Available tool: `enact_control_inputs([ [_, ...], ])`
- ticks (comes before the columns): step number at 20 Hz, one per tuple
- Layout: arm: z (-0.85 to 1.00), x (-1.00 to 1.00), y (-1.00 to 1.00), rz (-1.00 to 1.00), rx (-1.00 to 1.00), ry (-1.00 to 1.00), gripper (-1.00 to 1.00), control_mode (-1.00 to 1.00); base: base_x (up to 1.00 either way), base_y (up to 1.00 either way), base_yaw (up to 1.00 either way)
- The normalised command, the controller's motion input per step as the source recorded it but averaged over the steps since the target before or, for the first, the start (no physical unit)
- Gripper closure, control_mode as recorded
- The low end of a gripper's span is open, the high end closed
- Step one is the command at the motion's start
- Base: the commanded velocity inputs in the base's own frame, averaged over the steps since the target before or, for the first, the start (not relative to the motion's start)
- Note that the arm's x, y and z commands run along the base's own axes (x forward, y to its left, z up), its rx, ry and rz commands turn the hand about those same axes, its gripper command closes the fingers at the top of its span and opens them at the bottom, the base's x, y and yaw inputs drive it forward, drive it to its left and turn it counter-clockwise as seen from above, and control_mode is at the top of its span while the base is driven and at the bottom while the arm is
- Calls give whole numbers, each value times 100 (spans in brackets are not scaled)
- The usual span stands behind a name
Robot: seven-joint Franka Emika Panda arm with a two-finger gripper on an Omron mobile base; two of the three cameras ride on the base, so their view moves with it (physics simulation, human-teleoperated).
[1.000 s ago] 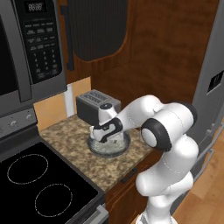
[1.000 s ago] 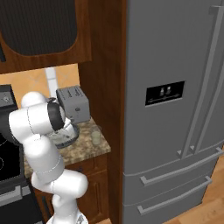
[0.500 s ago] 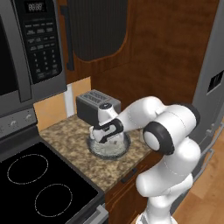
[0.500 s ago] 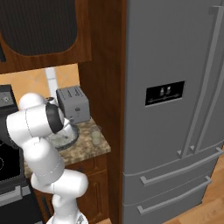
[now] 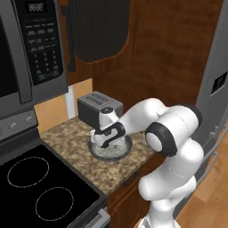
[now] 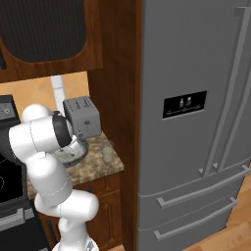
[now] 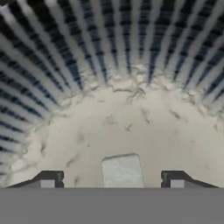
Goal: Grab a lemon wedge from the fridge and one ice cube from the ice bowl, and put them in the glass of lemonade.
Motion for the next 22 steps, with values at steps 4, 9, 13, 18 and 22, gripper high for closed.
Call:
enact_control_inputs([
  [4, 0, 9, 0, 0, 0, 0, 100, -100, 0, 0, 0],
  [9, 0, 0, 0, 0, 0, 0, 100, -100, 0, 0, 0],
  [13, 13, -2, 0, 0, 0, 0, 100, -100, 0, 0, 0],
  [18, 39, -11, 0, 0, 0, 0, 100, -100, 0, 0, 0],
  [22, 45, -21, -3, 0, 0, 0, 100, -100, 0, 0, 0],
])
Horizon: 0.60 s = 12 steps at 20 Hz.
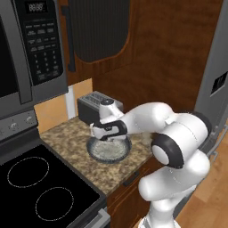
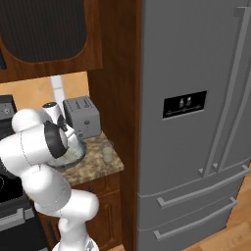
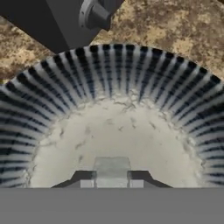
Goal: Grab a lemon wedge from the fridge and one ice cube from the ice bowl, and put them in the glass of lemonade.
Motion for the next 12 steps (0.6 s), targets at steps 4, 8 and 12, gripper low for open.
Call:
enact_control_inputs([
  [4, 42, -27, -17, 0, -2, -1, 100, -100, 0, 0, 0],
  [8, 40, -31, -42, 0, -12, -5, 100, -100, 0, 0, 0],
  [12, 44, -24, -49, 0, -16, -2, 100, -100, 0, 0, 0],
])
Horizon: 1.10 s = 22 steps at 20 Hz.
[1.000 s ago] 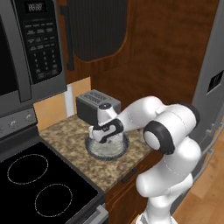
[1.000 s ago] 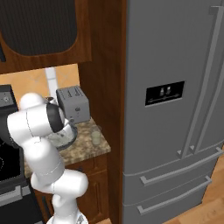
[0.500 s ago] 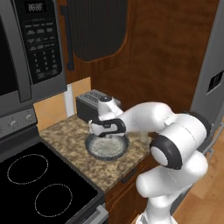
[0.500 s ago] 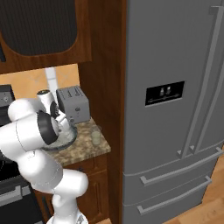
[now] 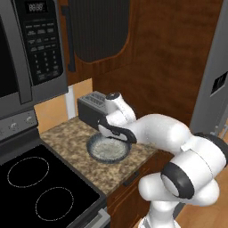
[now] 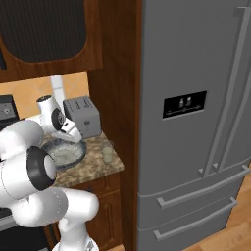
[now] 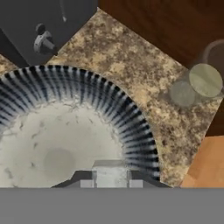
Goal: Grab a lemon wedge from the fridge and one ice cube from the ice bowl, and put them in the glass of lemonade.
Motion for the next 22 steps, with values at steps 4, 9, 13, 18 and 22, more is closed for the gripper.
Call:
enact_control_inputs([
  [4, 36, -44, -64, 0, -15, -5, 100, -100, 0, 0, 0],
  [9, 38, -45, -70, 0, -14, -3, 100, -100, 0, 0, 0],
  [13, 39, -39, -67, 0, -13, -1, 100, -100, 0, 0, 0],
  [18, 23, -18, -36, 2, -10, 0, 100, -100, 0, 0, 0],
  [22, 1, -7, 0, 12, -12, 6, 100, -100, 0, 0, 0],
])
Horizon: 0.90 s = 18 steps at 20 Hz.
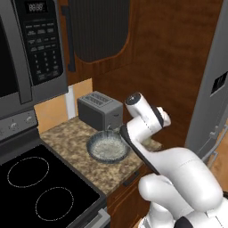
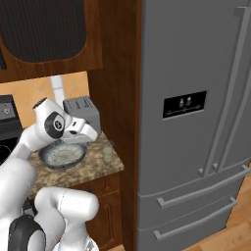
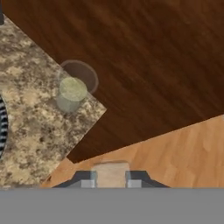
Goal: Grab a lemon wedge from the fridge and one ice cube from the ice bowl, and put them in the glass of lemonade.
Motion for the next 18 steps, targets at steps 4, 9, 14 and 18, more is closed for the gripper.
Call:
enact_control_inputs([
  [4, 0, -8, 0, 12, -16, 14, 100, -100, 0, 0, 0],
  [9, 0, 3, -3, 9, -13, 21, 100, -100, 0, 0, 0],
  [14, 0, 31, -7, 4, -9, 21, 100, -100, 0, 0, 0],
  [18, 0, 52, -11, 2, -2, 14, 100, -100, 0, 0, 0],
])
